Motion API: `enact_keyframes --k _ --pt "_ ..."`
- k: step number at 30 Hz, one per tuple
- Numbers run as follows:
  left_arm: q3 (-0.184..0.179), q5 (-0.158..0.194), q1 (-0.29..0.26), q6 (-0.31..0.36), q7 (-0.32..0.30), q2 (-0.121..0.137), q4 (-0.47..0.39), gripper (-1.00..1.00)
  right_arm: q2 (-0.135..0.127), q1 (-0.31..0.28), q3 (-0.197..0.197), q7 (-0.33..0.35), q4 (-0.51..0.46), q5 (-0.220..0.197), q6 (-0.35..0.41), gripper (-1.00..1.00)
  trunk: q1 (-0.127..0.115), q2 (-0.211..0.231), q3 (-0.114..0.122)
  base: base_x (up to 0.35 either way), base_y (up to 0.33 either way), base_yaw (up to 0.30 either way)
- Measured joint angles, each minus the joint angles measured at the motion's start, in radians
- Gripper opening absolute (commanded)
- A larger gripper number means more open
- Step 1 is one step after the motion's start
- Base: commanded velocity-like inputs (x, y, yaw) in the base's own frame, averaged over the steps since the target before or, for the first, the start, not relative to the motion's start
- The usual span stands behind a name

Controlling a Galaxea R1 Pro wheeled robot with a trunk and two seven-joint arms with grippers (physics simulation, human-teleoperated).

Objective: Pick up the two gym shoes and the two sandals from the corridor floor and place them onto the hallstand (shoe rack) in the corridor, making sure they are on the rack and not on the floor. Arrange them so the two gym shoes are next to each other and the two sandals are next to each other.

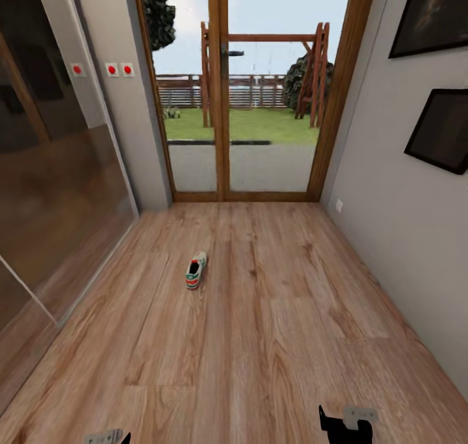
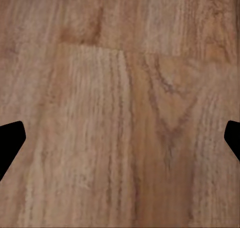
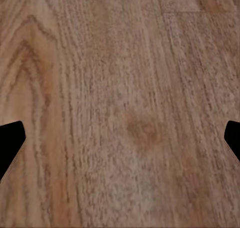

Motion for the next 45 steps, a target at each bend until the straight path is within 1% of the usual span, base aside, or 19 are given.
enact_keyframes --k 9,28,34,45 --pt "0.0 0.0 0.0 0.0 0.0 0.0 0.0 1.0 0.001 0.0 0.0 -0.001 0.0 0.0 0.0 1.0 0.0 0.0 0.003 0.321 0.09 -0.177" --pt "0.0 0.0 0.0 0.0 0.0 0.0 0.0 1.0 0.003 0.0 0.0 -0.003 0.001 0.0 0.0 1.0 0.0 0.0 0.004 0.304 0.096 -0.015" --pt "0.0 -0.001 0.0 0.0 0.0 0.0 0.0 1.0 0.002 0.0 0.0 -0.003 0.001 0.0 0.0 1.0 0.0 0.0 0.004 0.104 0.018 -0.007" --pt "0.0 0.001 -0.001 0.003 0.001 0.001 -0.001 1.0 0.003 0.0 -0.001 0.001 0.0 -0.001 -0.001 1.0 0.001 0.0 0.004 0.01 0.002 -0.087"
